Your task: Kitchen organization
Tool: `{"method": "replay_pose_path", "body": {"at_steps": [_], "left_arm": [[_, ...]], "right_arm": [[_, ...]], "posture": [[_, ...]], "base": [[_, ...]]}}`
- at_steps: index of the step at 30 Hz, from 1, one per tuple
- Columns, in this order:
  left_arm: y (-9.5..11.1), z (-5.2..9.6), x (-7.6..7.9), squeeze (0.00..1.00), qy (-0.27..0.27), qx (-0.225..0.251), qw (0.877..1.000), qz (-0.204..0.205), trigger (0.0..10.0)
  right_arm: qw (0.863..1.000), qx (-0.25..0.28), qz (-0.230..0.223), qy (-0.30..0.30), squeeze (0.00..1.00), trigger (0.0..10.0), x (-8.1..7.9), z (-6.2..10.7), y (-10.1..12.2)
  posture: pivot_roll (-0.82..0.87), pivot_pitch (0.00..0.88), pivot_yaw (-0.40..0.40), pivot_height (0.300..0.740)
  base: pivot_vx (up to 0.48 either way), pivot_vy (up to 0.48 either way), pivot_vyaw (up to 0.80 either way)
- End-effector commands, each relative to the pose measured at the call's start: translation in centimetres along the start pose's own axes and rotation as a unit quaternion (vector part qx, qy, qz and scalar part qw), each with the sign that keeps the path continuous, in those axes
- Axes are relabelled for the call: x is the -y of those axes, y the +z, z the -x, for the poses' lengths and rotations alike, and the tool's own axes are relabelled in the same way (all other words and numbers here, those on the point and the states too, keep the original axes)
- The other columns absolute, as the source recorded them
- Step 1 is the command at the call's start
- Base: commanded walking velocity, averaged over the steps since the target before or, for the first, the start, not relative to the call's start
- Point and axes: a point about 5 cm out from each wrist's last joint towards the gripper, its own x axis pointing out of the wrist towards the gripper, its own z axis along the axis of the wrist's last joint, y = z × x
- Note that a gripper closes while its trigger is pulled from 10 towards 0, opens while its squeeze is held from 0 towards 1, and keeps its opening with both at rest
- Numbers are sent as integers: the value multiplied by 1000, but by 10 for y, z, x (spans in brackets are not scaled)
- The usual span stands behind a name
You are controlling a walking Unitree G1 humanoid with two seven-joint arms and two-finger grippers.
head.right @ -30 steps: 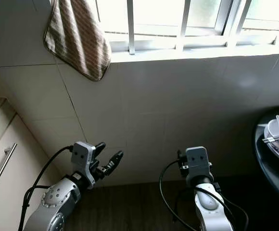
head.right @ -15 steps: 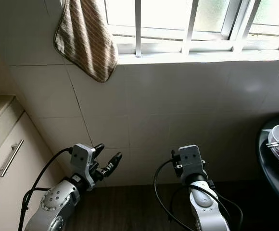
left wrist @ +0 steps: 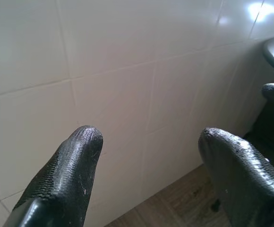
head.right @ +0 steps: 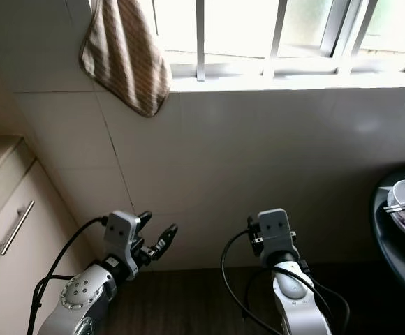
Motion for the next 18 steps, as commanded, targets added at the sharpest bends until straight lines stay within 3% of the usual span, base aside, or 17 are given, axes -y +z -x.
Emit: {"method": "replay_pose_path", "body": {"at_steps": [1, 18], "left_arm": [[-1, 0, 1, 0, 0, -5, 1000, -9, 10000], [-4, -1, 2, 0, 3, -6, 1000, -20, 10000]], "right_arm": [[1000, -5, -2, -3, 0, 10000, 2, 0, -1], [1000, 2, 17, 10, 0, 10000, -2, -1, 1]], "posture": [[-6, 0, 1, 740], [-3, 0, 1, 740]], "base": [[0, 0, -800], [0, 0, -47]]}}
